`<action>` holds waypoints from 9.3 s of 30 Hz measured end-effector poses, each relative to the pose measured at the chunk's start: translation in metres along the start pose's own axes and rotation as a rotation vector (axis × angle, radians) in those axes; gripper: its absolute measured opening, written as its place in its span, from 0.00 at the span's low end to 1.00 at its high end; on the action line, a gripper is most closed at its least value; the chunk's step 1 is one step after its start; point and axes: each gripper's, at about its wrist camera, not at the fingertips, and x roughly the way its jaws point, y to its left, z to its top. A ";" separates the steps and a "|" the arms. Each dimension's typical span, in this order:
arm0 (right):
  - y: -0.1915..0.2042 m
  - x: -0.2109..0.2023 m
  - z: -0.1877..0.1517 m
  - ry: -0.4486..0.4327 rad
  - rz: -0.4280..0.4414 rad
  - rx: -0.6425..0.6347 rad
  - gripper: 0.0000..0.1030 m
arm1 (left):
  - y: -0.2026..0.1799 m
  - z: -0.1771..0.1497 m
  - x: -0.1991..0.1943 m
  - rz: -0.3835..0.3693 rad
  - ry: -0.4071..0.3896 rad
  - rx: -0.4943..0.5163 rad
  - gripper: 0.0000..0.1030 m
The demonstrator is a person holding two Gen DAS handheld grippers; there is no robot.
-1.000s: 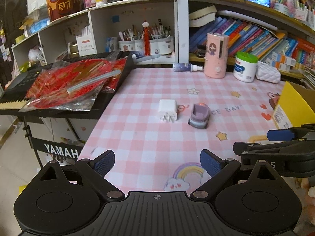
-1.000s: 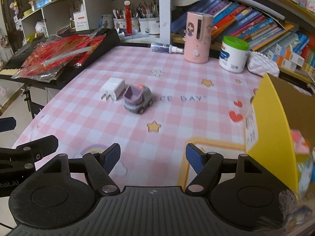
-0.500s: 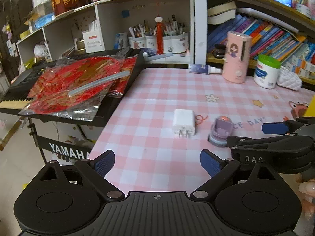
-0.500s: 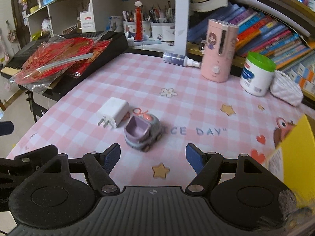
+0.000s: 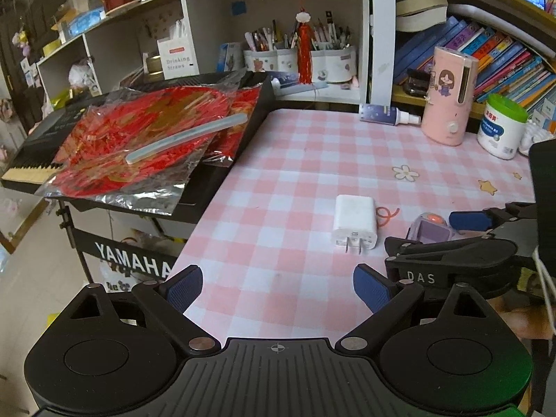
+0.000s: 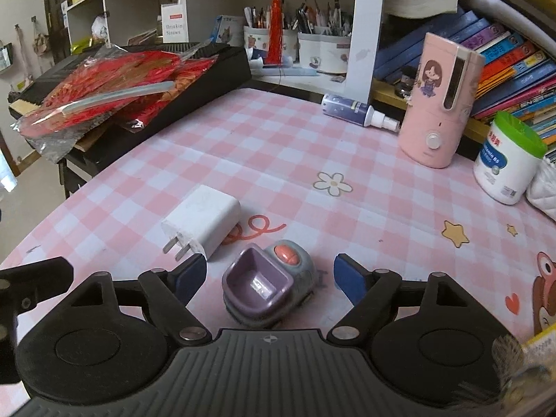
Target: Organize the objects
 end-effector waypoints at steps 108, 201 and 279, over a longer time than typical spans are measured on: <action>0.068 -0.253 -0.160 0.000 -0.091 0.208 0.55 | 0.028 -0.161 -0.185 -0.319 -0.028 -0.009 0.40; -0.244 -0.272 -0.161 -0.041 -0.323 0.096 0.55 | -0.317 -0.044 -0.133 -0.452 -0.158 0.361 0.40; -0.064 -0.325 -0.216 -0.092 -0.467 0.227 1.00 | -0.162 -0.161 -0.232 -0.051 -0.179 0.110 1.00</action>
